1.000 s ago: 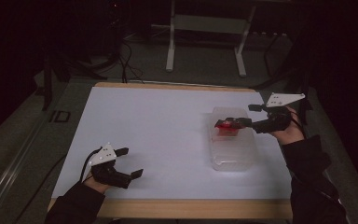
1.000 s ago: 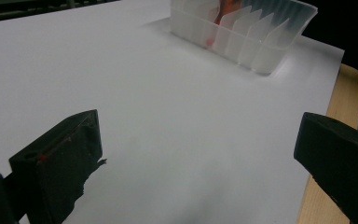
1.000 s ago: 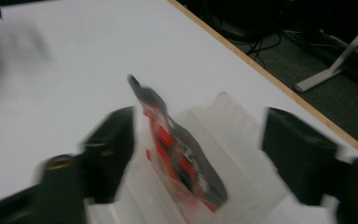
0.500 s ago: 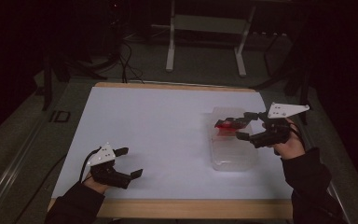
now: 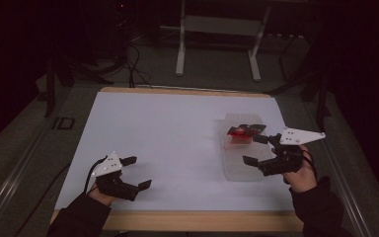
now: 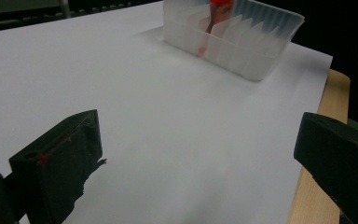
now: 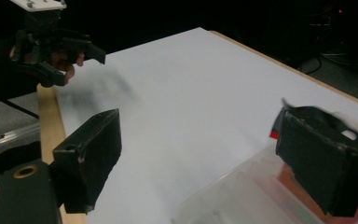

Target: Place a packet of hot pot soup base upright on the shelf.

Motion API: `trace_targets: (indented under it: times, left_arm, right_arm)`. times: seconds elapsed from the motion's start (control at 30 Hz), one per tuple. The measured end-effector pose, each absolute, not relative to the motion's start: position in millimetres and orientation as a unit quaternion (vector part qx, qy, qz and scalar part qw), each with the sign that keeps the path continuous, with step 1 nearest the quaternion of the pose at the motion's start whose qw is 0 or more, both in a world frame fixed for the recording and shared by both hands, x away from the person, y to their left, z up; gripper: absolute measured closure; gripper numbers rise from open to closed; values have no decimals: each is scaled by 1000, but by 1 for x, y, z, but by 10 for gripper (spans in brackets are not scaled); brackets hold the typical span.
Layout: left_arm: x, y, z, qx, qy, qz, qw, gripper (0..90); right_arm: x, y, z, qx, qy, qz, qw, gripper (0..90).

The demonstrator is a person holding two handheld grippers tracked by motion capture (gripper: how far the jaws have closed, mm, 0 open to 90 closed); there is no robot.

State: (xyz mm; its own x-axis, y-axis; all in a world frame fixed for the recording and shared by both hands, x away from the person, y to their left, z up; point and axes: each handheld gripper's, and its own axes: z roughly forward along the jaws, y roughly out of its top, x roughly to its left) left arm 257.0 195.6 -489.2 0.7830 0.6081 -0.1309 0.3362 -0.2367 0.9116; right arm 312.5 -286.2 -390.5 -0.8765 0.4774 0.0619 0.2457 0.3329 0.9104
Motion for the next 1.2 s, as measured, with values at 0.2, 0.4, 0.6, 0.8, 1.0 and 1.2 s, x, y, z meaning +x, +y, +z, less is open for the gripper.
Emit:
trace_targets:
  times: [0.2,0.4,0.6,0.8,1.0,1.2]
  left_arm:
    - [257,196,-490,776,304,125,538,9]
    - [256,194,-491,779,303,123,536,9]
    - [256,194,-493,780,305,126,531,9]
    - [256,194,-493,778,306,125,534,9]
    - [256,193,-494,778,305,116,536,8]
    - [256,193,-493,771,309,111,545,9]
  right_arm:
    - [299,-283,-404,232,806,531,117,142]
    - [290,-282,-419,239,810,521,121,142]
    - [278,-280,-432,237,818,505,139,143]
    - [266,-282,-442,241,819,496,156,142]
    - [258,-287,-451,257,811,495,178,131]
    - [256,-291,-455,254,808,497,186,132]
